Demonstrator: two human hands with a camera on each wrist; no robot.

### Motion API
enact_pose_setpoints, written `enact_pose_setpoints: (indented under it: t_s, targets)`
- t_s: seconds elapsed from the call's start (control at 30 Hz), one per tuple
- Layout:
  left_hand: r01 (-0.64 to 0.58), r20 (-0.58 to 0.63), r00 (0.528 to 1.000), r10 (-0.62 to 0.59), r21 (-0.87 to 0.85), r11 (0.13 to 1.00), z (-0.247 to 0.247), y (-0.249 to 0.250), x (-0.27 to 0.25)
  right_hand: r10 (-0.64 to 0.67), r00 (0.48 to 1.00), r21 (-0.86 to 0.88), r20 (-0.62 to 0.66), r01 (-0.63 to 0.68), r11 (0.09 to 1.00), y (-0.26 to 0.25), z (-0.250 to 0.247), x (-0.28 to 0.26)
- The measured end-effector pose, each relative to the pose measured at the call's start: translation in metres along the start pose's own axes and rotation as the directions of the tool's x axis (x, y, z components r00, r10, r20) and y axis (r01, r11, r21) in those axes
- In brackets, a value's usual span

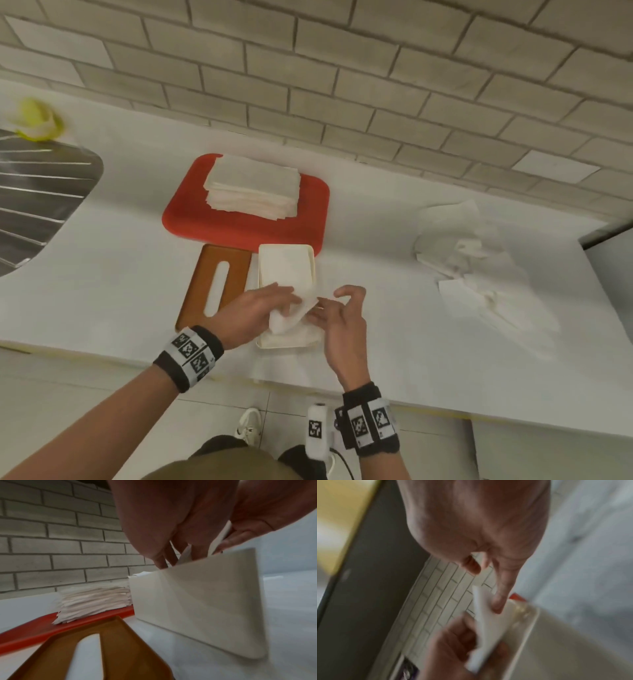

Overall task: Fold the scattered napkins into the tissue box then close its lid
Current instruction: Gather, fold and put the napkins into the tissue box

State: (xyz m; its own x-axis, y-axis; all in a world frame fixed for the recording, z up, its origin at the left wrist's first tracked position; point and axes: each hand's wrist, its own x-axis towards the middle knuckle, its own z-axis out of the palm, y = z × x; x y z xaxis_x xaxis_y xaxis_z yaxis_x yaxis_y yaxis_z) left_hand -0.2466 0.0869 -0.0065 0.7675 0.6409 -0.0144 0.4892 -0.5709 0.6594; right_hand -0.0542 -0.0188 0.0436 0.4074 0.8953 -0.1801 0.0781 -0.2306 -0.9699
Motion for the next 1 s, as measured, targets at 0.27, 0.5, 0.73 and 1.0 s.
enact_pose_setpoints:
  t_s: [0.27,0.5,0.73,1.0]
  targets:
    - [-0.054,0.209,0.978,0.004,0.236,0.970,-0.021,0.021,-0.004,-0.046,0.996,-0.535,0.082,0.083,0.841,0.017,0.020,0.012]
    - [0.128,0.226,0.946,-0.232,0.398,0.908,-0.018,0.035,0.042,0.009,0.973,-0.673,0.229,0.152,0.724,0.012,0.007,0.005]
    - [0.271,0.289,0.831,-0.474,0.535,0.801,-0.018,0.067,0.067,-0.122,0.992,-0.739,-0.032,0.059,0.672,0.019,-0.160,0.068]
    - [0.278,-0.178,0.953,-0.246,0.190,0.942,0.045,0.183,0.171,-0.015,0.871,-0.626,-0.491,-0.341,0.701,0.067,-0.439,0.201]
